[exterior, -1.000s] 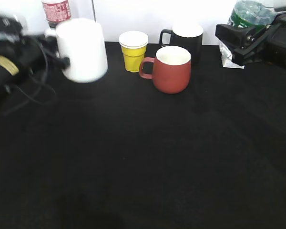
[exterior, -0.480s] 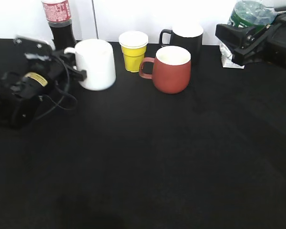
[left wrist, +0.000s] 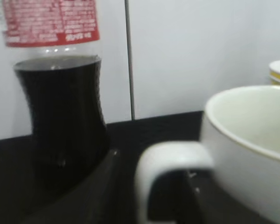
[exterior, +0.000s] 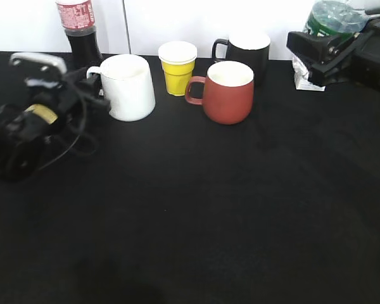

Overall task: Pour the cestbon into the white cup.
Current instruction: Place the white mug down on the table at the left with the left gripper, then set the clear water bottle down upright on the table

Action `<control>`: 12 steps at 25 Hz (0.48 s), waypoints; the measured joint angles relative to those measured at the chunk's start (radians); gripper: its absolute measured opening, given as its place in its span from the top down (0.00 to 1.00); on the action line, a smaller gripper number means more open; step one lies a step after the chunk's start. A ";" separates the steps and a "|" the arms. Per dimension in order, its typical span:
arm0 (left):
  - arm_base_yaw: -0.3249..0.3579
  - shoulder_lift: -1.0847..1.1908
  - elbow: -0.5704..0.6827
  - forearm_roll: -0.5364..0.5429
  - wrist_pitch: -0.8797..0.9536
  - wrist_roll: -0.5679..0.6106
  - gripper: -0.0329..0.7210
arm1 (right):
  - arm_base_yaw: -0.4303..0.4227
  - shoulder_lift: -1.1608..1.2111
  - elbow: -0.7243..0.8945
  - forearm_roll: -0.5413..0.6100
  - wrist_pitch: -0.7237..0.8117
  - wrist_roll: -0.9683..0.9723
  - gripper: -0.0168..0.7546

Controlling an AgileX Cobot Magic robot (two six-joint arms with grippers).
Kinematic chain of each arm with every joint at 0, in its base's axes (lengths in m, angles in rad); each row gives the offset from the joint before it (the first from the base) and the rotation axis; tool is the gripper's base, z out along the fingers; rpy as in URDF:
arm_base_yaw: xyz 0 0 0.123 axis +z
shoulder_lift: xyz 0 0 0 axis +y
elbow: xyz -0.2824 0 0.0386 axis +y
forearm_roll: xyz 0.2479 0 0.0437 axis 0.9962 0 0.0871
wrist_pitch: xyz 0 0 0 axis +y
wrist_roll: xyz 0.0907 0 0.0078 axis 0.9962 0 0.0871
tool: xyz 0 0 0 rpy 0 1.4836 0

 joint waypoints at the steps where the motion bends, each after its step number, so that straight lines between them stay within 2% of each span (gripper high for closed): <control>1: 0.000 -0.025 0.049 -0.001 -0.005 0.000 0.58 | 0.000 0.000 0.000 0.010 0.000 0.000 0.34; 5: 0.000 -0.184 0.267 -0.003 -0.006 -0.003 0.58 | -0.001 0.011 0.000 0.113 0.001 -0.032 0.34; 8: 0.000 -0.386 0.418 0.008 -0.005 -0.003 0.58 | -0.001 0.061 0.000 0.248 0.003 -0.053 0.34; 10: 0.000 -0.553 0.442 0.065 0.017 -0.004 0.58 | -0.001 0.118 0.000 0.387 0.003 -0.107 0.34; 12: -0.001 -0.689 0.443 0.087 0.133 -0.004 0.58 | -0.001 0.199 0.000 0.532 -0.015 -0.178 0.34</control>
